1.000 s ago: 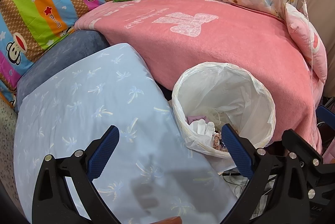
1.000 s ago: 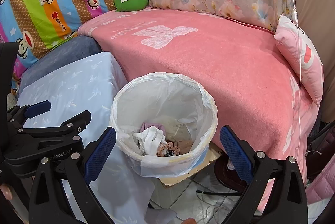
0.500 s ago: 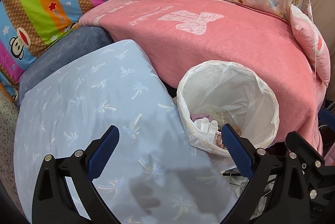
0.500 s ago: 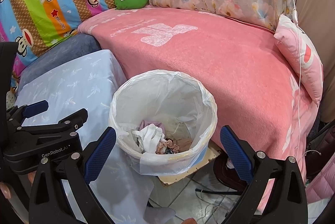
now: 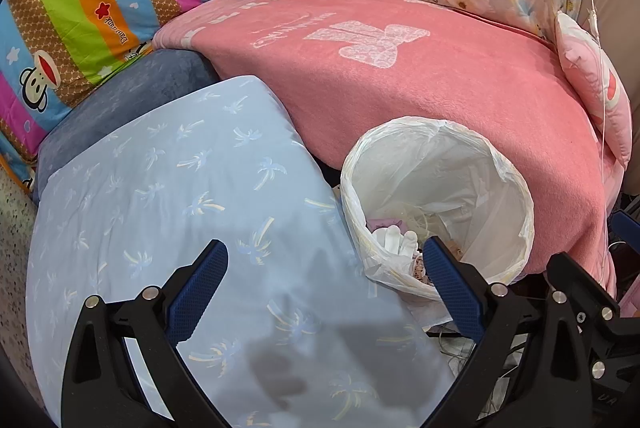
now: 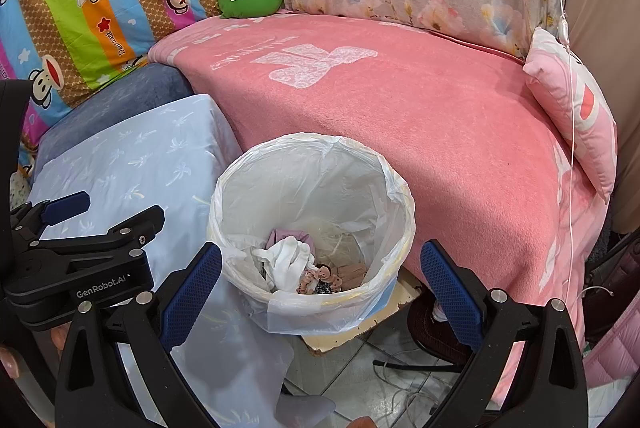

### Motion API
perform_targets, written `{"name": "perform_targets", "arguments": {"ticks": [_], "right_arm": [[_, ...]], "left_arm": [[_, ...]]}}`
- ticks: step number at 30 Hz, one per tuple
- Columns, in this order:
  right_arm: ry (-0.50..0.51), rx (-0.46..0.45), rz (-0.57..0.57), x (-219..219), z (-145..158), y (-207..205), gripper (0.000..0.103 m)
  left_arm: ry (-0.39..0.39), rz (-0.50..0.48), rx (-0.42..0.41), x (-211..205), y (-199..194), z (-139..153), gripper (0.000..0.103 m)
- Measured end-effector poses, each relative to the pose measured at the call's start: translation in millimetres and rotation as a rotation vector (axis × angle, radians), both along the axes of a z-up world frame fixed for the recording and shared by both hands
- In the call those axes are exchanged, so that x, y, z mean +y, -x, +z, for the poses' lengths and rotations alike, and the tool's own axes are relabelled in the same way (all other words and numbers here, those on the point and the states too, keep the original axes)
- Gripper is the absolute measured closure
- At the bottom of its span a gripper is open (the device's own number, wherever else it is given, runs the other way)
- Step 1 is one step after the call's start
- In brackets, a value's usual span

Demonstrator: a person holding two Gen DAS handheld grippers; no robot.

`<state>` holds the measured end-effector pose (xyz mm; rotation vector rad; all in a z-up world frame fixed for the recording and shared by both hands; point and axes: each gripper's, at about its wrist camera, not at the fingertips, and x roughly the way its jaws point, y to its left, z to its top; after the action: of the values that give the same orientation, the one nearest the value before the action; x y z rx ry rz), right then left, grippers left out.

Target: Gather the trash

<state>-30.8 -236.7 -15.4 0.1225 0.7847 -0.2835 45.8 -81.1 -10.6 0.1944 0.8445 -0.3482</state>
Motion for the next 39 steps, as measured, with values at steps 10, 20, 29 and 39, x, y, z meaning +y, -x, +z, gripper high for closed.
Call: {"name": "perform_targets", "arguments": {"ticks": [10,20,29,39], "right_arm": [[0.0,-0.002,-0.001,-0.5,-0.7,0.6,0.006],[0.0,-0.002,-0.001,-0.8,-0.5,0.4,0.006],[0.001,-0.002,0.0,-0.7,-0.5,0.3,0.006],[-0.013,-0.004,-0.012,-3.2,-0.9,4.4,0.006]], "left_arm": [[0.001,0.001,0.001,-0.4,1.0,0.4,0.009],[0.0,-0.001,-0.001,-1.7,3.1,-0.8,0.009],[0.0,-0.002,0.0,-1.5,2.8,-0.5,0.009],[-0.003,-0.008,-0.004,-0.5,4.4,-0.6,0.009]]}}
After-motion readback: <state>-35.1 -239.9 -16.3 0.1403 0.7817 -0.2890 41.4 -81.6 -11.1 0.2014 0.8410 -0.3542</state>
